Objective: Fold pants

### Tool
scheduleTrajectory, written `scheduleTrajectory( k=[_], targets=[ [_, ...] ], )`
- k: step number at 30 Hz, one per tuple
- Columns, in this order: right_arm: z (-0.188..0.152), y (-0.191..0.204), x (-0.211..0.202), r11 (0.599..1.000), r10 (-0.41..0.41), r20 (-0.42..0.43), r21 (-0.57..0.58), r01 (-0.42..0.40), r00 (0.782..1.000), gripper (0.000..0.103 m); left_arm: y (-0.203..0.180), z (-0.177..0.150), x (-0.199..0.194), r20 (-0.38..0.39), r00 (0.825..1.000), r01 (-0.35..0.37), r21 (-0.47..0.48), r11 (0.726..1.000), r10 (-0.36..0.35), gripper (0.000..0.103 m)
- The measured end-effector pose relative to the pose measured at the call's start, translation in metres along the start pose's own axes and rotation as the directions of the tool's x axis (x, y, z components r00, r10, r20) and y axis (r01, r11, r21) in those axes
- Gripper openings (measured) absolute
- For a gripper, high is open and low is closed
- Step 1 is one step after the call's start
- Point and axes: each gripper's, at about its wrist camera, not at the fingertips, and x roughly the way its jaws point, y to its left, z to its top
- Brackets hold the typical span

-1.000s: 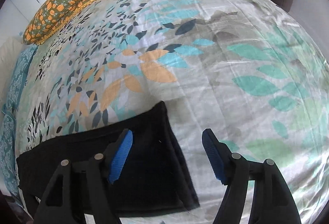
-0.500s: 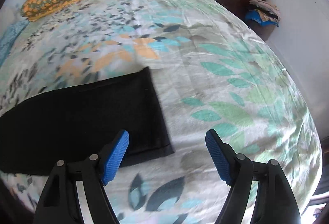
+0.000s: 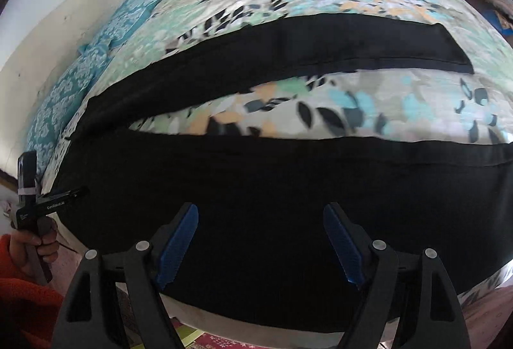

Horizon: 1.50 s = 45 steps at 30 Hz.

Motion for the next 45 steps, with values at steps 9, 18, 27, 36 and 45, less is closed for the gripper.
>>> scheduleTrajectory(
  k=[9, 18, 27, 36, 45],
  targets=[
    [-0.017, 0.048, 0.042, 0.957, -0.146, -0.045, -0.261, 0.130, 0.988, 0.080, -0.038, -0.014, 0.008, 0.016, 0.995, 0.091, 0.150, 0.984, -0.094, 0.103],
    [-0.024, 0.042, 0.050, 0.956, -0.159, -0.034, -0.253, 0.146, 0.987, 0.095, -0.033, -0.009, 0.011, 0.012, 0.995, 0.097, 0.171, 0.980, -0.101, 0.103],
    [-0.028, 0.042, 0.052, 0.955, -0.168, -0.036, -0.256, 0.153, 0.985, 0.103, -0.033, -0.022, 0.009, 0.019, 0.992, 0.120, 0.170, 0.978, -0.125, 0.103],
    [-0.032, 0.044, 0.053, 0.956, -0.176, -0.030, -0.243, 0.164, 0.984, 0.103, -0.033, -0.023, 0.009, 0.020, 0.992, 0.119, 0.169, 0.978, -0.124, 0.103],
    [-0.032, 0.045, 0.052, 0.954, -0.191, -0.019, -0.240, 0.181, 0.982, 0.103, -0.034, -0.025, 0.007, 0.019, 0.992, 0.118, 0.175, 0.978, -0.123, 0.103]
  ],
)
